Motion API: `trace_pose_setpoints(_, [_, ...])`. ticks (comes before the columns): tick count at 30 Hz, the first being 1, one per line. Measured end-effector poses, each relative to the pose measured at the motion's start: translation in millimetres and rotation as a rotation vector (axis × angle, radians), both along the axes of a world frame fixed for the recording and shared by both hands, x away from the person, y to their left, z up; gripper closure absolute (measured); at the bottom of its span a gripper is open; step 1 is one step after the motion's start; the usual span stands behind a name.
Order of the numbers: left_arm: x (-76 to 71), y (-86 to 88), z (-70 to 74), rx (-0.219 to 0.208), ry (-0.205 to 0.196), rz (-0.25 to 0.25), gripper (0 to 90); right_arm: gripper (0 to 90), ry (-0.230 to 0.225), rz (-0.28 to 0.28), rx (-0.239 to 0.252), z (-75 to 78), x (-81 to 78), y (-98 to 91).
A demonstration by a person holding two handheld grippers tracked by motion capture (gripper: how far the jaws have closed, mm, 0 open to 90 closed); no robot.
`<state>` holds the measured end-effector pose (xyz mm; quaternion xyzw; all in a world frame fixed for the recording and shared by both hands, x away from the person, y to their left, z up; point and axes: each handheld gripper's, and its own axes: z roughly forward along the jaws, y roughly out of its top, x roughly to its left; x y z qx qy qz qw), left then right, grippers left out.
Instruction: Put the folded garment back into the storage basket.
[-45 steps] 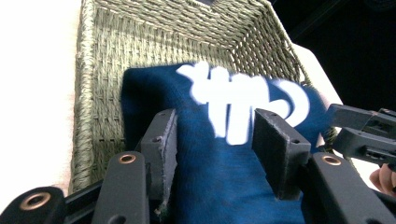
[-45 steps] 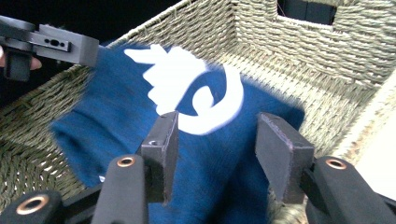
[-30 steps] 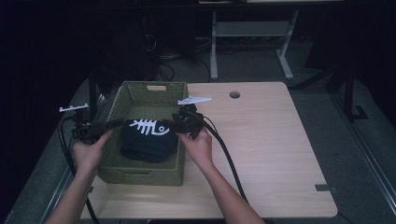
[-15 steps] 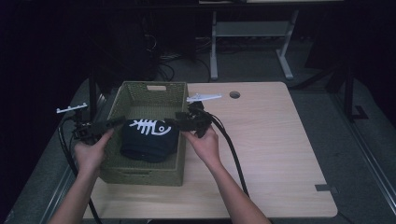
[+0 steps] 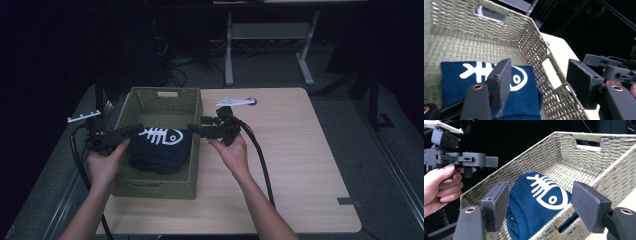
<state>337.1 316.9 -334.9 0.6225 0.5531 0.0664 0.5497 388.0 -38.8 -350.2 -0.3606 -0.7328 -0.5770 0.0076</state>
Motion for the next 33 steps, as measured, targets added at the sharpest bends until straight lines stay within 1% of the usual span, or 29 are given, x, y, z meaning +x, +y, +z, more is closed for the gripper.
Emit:
trace_pose_setpoints(2, [-0.9, -4.4, 1.6, 0.009, -0.011, -0.008, 33.3, 29.2, 0.001, -0.004, -0.004, 0.1, -0.9, -7.2])
trace_pose_setpoints(5, [-1.4, -11.5, 4.7, 0.014, -0.024, -0.018, 32.3, 28.9, 0.000, -0.008, -0.002, -0.3, -1.4, -12.6])
trace_pose_setpoints(6, [-0.7, -13.5, 5.2, 0.016, -0.025, -0.024, 32.0, 28.8, 0.001, -0.009, 0.005, -1.2, -1.6, -18.4])
trace_pose_setpoints(9, [1.8, -17.5, 5.8, 0.028, -0.021, -0.026, 31.4, 28.2, 0.008, -0.009, 0.002, -1.1, -2.0, -21.5])
trace_pose_setpoints(14, [2.4, -23.7, 6.6, 0.024, -0.028, -0.032, 30.8, 27.9, 0.000, -0.010, 0.001, 0.1, -2.3, -32.5])
trace_pose_setpoints(18, [1.7, -30.8, 7.3, 0.026, -0.041, -0.051, 30.8, 27.9, 0.007, -0.015, 0.008, 0.2, -3.2, -39.7])
trace_pose_setpoints(20, [1.8, -34.2, 7.7, 0.020, -0.043, -0.056, 30.7, 27.8, 0.001, -0.022, 0.011, -0.5, -3.9, -45.7])
trace_pose_setpoints(22, [2.6, -37.0, 8.2, 0.025, -0.044, -0.065, 30.4, 27.6, 0.001, -0.027, 0.014, -1.3, -4.0, -50.2])
trace_pose_setpoints(25, [3.1, -42.0, 9.1, 0.020, -0.046, -0.073, 29.9, 27.5, 0.003, -0.034, 0.022, -1.6, -4.8, -57.0])
trace_pose_setpoints(26, [3.6, -45.0, 9.3, 0.020, -0.049, -0.077, 29.4, 26.8, 0.007, -0.037, 0.022, -1.3, -5.3, -61.9])
trace_pose_setpoints(31, [5.3, -51.8, 9.7, 0.023, -0.050, -0.088, 28.8, 26.3, 0.006, -0.045, 0.020, -1.5, -6.1, -69.0])
trace_pose_setpoints(33, [6.3, -55.4, 9.7, 0.022, -0.048, -0.093, 28.2, 26.3, 0.016, -0.049, 0.020, -1.7, -6.1, -73.0])
